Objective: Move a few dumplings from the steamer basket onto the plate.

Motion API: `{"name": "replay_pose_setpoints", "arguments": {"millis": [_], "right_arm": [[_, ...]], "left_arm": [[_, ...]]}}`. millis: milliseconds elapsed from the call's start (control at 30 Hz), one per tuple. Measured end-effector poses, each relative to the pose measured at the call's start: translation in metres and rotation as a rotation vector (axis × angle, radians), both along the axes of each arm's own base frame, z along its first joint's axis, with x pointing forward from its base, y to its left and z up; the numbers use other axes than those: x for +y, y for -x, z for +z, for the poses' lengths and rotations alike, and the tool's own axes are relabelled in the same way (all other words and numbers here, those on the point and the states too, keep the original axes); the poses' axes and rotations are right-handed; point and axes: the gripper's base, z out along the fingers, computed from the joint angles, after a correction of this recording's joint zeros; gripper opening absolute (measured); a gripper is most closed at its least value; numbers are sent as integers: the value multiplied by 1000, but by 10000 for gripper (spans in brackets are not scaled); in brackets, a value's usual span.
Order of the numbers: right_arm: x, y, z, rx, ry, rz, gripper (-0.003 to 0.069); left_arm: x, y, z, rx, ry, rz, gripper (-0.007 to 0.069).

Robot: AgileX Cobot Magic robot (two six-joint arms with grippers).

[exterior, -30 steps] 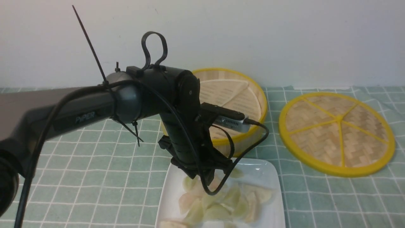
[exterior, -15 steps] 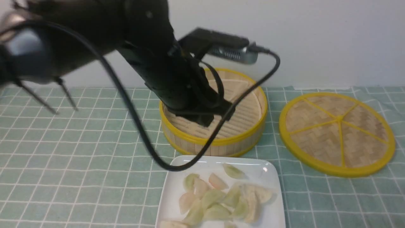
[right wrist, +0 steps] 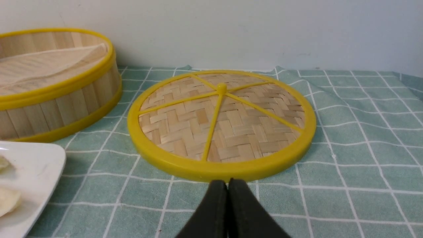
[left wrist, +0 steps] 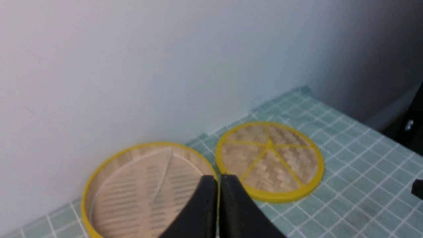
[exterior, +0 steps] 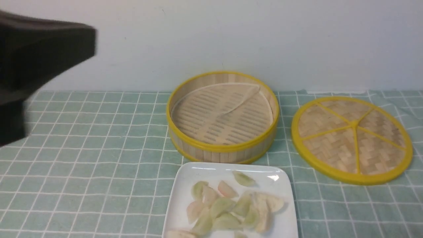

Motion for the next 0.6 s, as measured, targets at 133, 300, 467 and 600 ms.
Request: {"name": "replay_pose_setpoints", "arguments": {"millis": [133, 300, 467, 600], "right_arm": [[0, 0, 0, 0, 0, 0, -13], [0, 0, 0, 0, -2, 0, -13], [0, 0, 0, 0, -8, 0, -13], [0, 0, 0, 0, -8, 0, -13]], "left_arm": [[40, 52, -9, -315, 141, 52, -6], [66, 85, -78, -580, 250, 112, -6], [54, 66, -112, -558, 237, 117, -6], [40, 44, -132, -432, 190, 111, -6]]}}
